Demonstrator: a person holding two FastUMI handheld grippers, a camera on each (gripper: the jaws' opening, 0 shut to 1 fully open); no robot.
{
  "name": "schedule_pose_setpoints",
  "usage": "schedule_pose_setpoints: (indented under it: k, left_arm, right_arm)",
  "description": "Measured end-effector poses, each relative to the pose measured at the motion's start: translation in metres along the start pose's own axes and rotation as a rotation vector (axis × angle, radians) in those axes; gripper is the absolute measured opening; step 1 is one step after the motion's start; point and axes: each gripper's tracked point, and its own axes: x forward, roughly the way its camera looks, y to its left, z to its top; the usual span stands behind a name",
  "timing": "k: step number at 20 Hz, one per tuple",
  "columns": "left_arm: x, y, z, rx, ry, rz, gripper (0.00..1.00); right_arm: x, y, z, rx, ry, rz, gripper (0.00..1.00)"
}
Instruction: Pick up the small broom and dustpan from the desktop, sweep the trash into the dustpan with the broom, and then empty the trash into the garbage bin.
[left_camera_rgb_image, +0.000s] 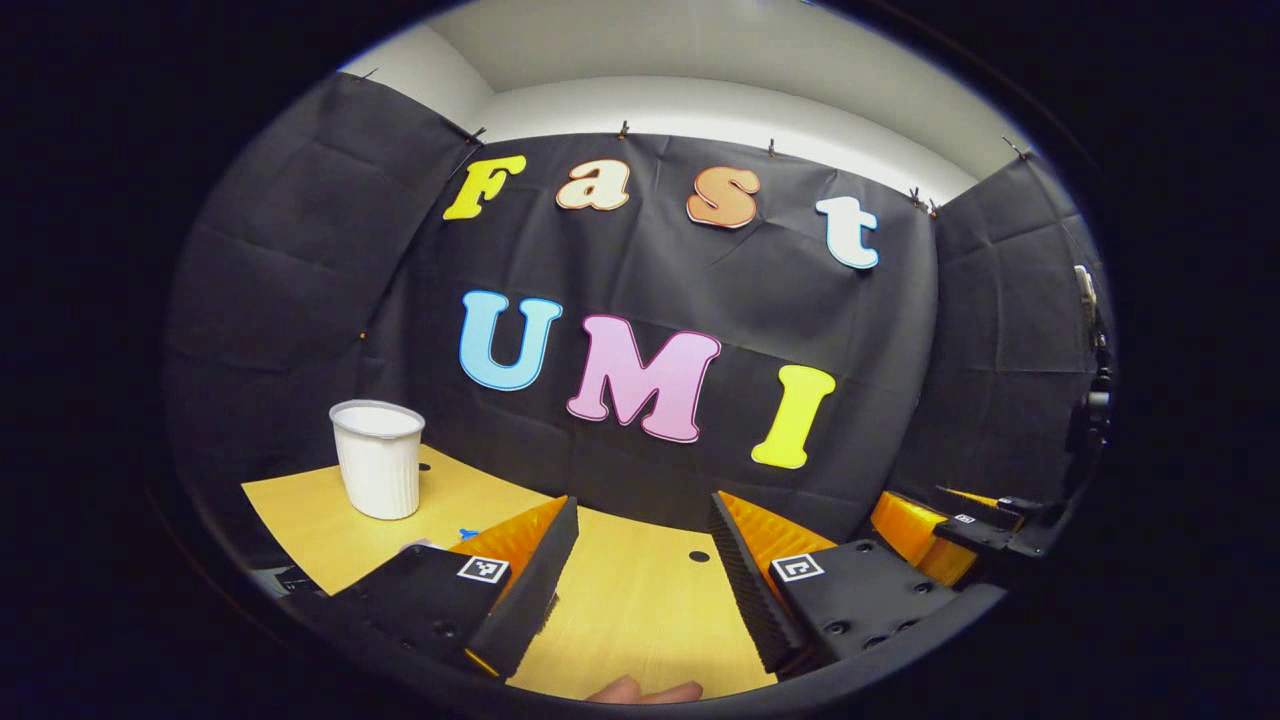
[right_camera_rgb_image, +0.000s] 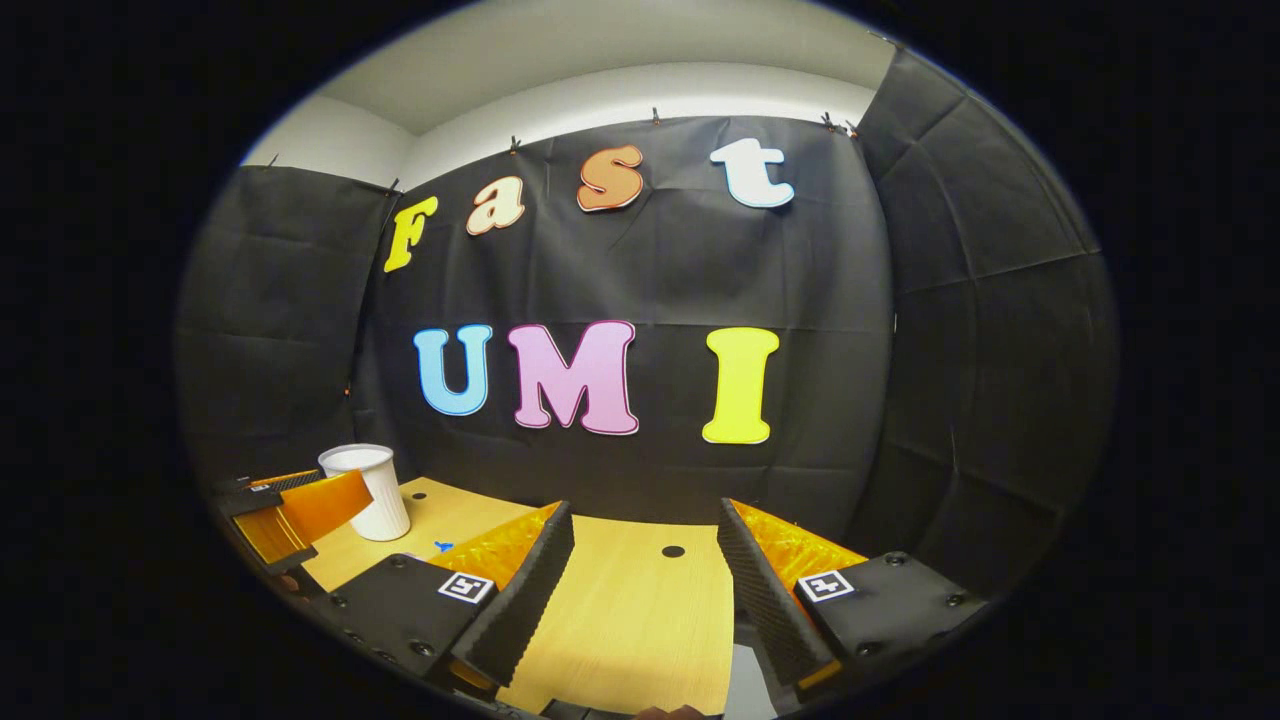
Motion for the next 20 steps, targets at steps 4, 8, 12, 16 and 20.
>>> schedule_pose_setpoints:
  k: [4,8,12,16,20]
  left_arm:
    - [0.002,0.001,0.001,0.014,-0.002,-0.005,0.78]
    - [0.001,0.008,-0.001,0.016,0.005,0.016,0.78]
    - [-0.002,0.010,0.001,0.017,0.000,0.020,0.78]
    - [-0.004,0.012,-0.001,0.022,0.004,0.026,0.78]
    - [-0.007,0.013,-0.002,0.024,0.009,0.031,0.78]
  right_arm:
    - [0.000,0.002,0.003,0.002,-0.009,0.007,0.91]
    - [-0.002,0.005,0.002,-0.008,-0.012,0.016,0.91]
    - [-0.005,0.008,0.001,-0.019,-0.013,0.024,0.91]
    - [-0.007,0.010,0.001,-0.017,-0.012,0.027,0.91]
    - [-0.010,0.011,0.002,-0.021,-0.015,0.031,0.91]
